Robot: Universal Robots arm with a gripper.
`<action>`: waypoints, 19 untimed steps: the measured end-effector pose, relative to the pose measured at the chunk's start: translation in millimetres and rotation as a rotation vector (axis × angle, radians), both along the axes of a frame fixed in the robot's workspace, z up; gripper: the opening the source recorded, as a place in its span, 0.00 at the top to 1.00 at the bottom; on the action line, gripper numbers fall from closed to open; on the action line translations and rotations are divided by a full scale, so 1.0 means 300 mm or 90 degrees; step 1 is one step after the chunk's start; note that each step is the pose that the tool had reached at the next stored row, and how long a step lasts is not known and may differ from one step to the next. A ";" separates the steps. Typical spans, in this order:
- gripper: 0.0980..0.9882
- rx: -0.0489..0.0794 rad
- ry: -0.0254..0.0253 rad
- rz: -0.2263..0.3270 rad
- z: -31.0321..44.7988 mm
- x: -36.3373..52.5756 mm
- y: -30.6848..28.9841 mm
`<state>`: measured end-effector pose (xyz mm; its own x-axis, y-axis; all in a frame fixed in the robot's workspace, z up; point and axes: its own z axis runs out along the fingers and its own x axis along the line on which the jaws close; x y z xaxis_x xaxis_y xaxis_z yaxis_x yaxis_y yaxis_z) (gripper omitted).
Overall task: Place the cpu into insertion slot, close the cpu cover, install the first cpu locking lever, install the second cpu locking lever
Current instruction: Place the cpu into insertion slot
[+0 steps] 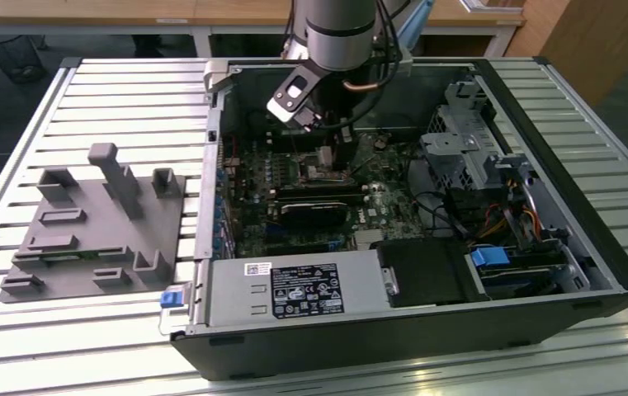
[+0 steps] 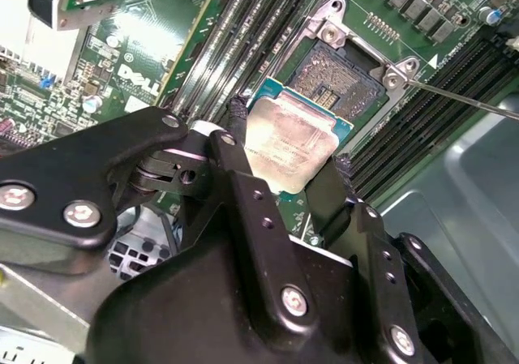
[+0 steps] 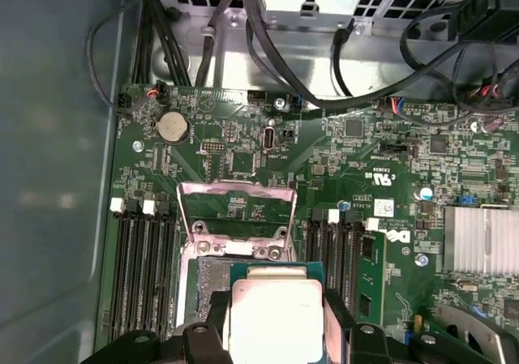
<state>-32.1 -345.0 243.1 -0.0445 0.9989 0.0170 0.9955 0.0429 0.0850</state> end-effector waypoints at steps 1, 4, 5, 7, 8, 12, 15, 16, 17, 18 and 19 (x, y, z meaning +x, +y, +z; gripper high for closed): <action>0.51 0.000 0.0001 0.000 -0.006 0.000 0.002; 0.51 -0.001 0.0004 0.000 -0.020 0.000 0.010; 0.51 -0.001 0.0005 -0.001 -0.024 -0.001 0.011; 0.51 -0.001 0.0006 -0.003 -0.030 -0.003 0.014; 0.51 -0.001 0.0006 -0.004 -0.033 -0.004 0.015; 0.51 -0.001 0.0009 -0.007 -0.038 -0.005 0.017; 0.51 -0.001 0.0008 -0.008 -0.039 -0.005 0.017; 0.51 -0.001 0.0008 -0.008 -0.039 -0.005 0.017; 0.51 -0.001 0.0008 -0.008 -0.039 -0.005 0.017; 0.51 -0.001 0.0008 -0.008 -0.039 -0.005 0.018; 0.51 -0.001 0.0008 -0.008 -0.039 -0.005 0.018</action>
